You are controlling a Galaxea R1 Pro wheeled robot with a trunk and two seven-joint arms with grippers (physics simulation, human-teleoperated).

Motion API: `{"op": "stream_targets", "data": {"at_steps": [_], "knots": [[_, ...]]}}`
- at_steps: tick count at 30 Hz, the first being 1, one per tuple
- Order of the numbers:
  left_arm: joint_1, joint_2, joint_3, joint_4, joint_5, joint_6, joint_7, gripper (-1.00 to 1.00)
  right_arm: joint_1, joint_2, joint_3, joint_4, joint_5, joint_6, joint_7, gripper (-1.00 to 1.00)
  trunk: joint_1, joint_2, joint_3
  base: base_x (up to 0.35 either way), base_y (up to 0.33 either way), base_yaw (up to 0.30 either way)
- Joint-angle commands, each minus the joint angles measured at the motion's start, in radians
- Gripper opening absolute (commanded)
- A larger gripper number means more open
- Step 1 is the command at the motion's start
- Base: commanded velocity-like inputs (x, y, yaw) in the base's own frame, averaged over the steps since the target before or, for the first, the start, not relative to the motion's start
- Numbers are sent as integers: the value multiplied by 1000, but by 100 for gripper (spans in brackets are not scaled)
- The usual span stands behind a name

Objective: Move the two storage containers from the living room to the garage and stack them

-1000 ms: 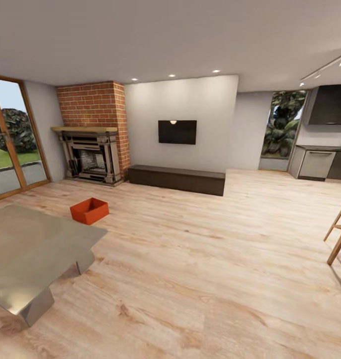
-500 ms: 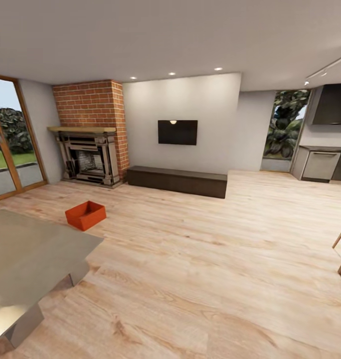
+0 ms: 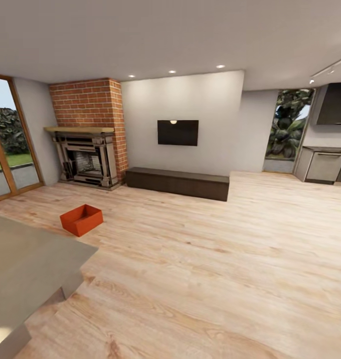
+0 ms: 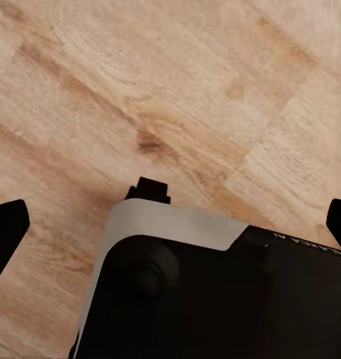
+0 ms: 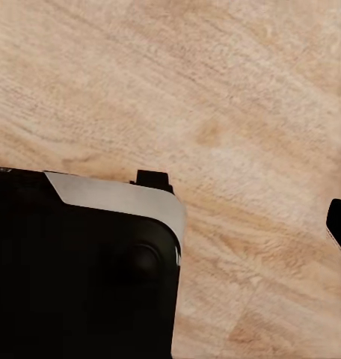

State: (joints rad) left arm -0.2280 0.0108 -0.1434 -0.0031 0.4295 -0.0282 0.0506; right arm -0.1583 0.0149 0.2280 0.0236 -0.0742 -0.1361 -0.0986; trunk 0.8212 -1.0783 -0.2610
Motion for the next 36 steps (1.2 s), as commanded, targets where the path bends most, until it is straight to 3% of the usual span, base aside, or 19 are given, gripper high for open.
{"op": "stream_targets", "data": {"at_steps": [1,36], "knots": [[-1,-1,-8,0,8,-2,2,100,-1,1,8,3,-7,-5,-3,100,1,-1,-1,325,0,0],[-1,0,-8,0,8,-2,2,100,-1,1,9,3,-7,-5,-3,100,1,-1,-1,325,0,0]]}}
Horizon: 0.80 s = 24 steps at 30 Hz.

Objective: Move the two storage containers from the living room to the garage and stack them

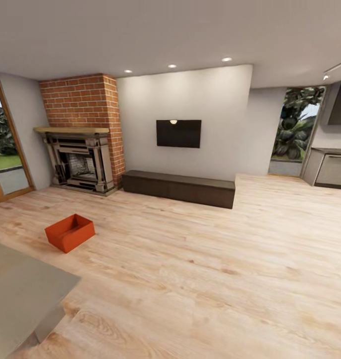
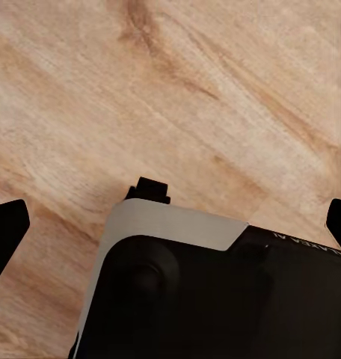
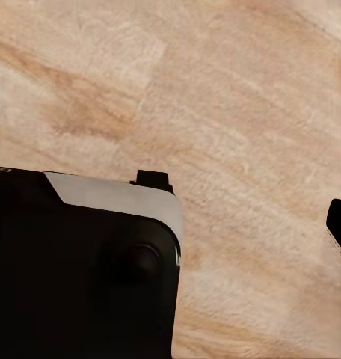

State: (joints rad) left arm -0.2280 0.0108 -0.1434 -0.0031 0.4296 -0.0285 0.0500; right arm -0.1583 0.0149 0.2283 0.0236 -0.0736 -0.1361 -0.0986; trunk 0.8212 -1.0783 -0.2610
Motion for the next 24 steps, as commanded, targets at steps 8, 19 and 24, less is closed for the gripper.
{"op": "stream_targets", "data": {"at_steps": [8,19,24], "knots": [[-1,0,-9,0,8,-2,2,100,-1,0,9,3,-6,-5,-3,100,1,-1,-1,325,0,0],[-1,0,-9,0,8,-2,3,100,-1,0,8,3,-8,-5,-3,100,1,-1,-1,325,0,0],[-1,0,-9,0,8,-2,3,100,-1,0,9,3,-6,-5,-3,100,1,-1,-1,325,0,0]]}}
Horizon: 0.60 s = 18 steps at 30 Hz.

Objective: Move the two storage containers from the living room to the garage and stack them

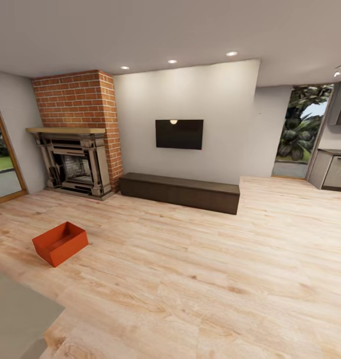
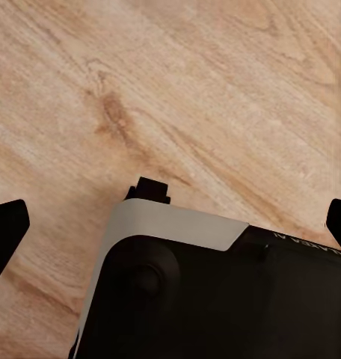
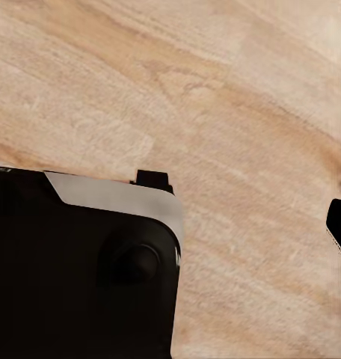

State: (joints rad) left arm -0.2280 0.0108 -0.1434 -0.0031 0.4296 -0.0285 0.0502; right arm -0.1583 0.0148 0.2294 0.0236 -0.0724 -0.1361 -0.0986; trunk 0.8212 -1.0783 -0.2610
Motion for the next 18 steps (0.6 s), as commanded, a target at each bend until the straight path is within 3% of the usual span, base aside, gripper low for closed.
{"op": "stream_targets", "data": {"at_steps": [1,18], "knots": [[-1,0,-9,0,8,-2,3,100,-1,1,8,3,-7,-5,-3,100,1,-1,-1,324,0,0],[-1,0,-9,0,8,-2,3,100,-1,1,8,3,-8,-5,-3,100,1,-1,-1,325,0,0]]}}
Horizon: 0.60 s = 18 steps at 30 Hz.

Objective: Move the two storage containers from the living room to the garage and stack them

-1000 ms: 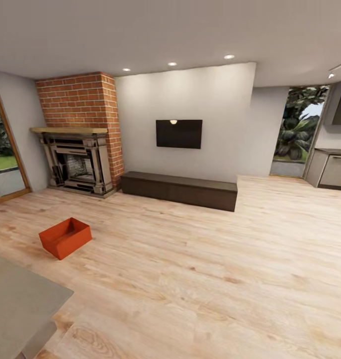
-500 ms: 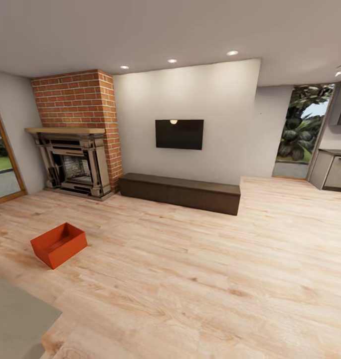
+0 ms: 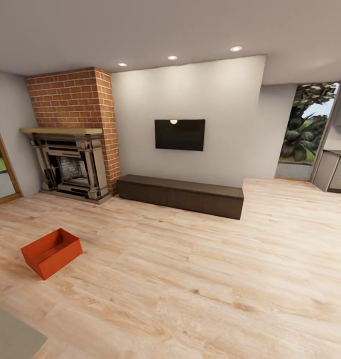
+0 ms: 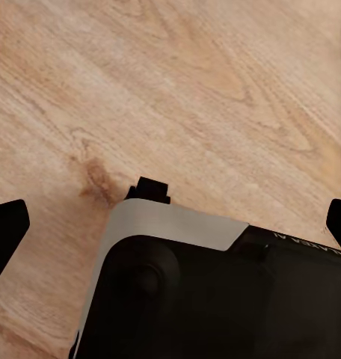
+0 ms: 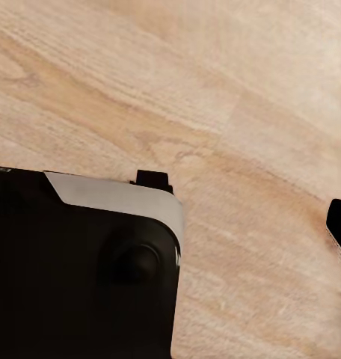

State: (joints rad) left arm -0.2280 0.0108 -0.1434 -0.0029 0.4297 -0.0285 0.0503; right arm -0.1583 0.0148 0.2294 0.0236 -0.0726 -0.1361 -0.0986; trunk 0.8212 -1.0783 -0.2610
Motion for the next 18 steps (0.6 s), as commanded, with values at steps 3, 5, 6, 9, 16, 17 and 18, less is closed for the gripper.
{"op": "stream_targets", "data": {"at_steps": [3,5,6,9,16,17,18], "knots": [[-1,0,-9,0,8,-2,3,100,-1,1,8,3,-8,-5,-3,100,1,-1,-1,325,0,0],[-1,0,-9,0,8,-2,2,100,-1,1,8,3,-9,-5,-3,100,1,-1,-1,325,0,0],[-1,0,-9,0,8,-2,2,100,-1,1,8,3,-9,-5,-3,100,1,-1,-1,324,0,0],[-1,0,-9,0,8,-2,3,100,-1,1,8,3,-9,-5,-3,100,1,-1,-1,325,0,0],[-1,0,-9,0,8,-3,3,100,-1,1,8,3,-8,-5,-3,100,1,-1,-1,325,0,0],[-1,0,-9,0,8,-3,3,100,-1,1,8,3,-7,-5,-3,100,1,-1,-1,325,0,0],[-1,0,-9,0,8,-3,2,100,-1,1,8,3,-7,-5,-3,100,1,-1,-1,325,0,0]]}}
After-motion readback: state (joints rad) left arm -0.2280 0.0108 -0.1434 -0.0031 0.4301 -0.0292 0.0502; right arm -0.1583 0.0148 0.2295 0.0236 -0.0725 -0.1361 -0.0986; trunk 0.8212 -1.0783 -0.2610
